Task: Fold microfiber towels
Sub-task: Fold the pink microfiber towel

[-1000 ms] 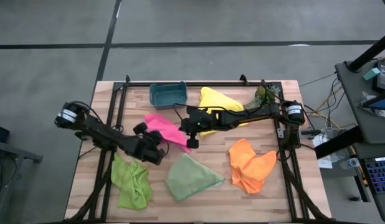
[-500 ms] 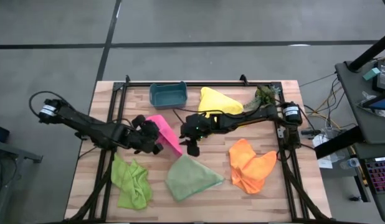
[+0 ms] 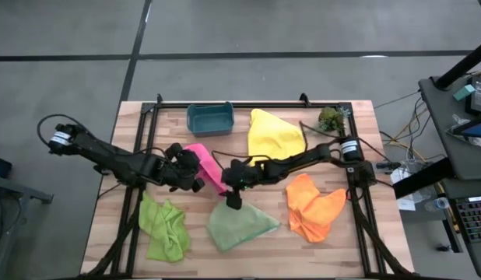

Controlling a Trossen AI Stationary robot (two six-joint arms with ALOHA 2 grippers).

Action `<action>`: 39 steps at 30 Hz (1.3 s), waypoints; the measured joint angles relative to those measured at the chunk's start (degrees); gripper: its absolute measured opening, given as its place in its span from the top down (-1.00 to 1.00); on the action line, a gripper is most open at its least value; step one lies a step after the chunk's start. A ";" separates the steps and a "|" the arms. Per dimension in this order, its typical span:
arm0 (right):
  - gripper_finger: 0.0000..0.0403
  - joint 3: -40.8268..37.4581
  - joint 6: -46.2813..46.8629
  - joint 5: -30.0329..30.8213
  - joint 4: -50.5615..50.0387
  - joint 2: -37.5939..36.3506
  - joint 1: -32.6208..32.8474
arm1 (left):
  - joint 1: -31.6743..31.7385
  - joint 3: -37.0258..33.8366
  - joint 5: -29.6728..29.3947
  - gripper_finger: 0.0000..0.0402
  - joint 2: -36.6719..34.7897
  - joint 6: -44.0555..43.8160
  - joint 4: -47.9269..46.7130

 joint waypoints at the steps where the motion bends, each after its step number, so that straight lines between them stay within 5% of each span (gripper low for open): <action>1: -0.17 0.00 0.52 0.29 0.65 0.53 -0.01 | 0.00 0.00 0.01 1.00 -0.02 -0.01 0.06; 8: 0.06 0.09 1.20 5.44 1.69 1.63 -0.06 | 0.00 0.42 0.22 1.00 -0.33 0.18 0.03; 15: 0.87 0.31 -4.85 5.69 -4.38 -1.26 -0.27 | 0.00 1.93 0.86 1.00 -0.36 2.55 -0.87; 30: 0.96 0.37 -22.34 9.60 -15.79 -21.79 -4.25 | 1.04 20.12 12.86 1.00 -1.40 18.29 -20.15; 39: 0.96 0.40 -31.12 9.02 -17.56 -27.96 -8.09 | 5.74 30.83 25.64 1.00 -1.55 30.04 -30.99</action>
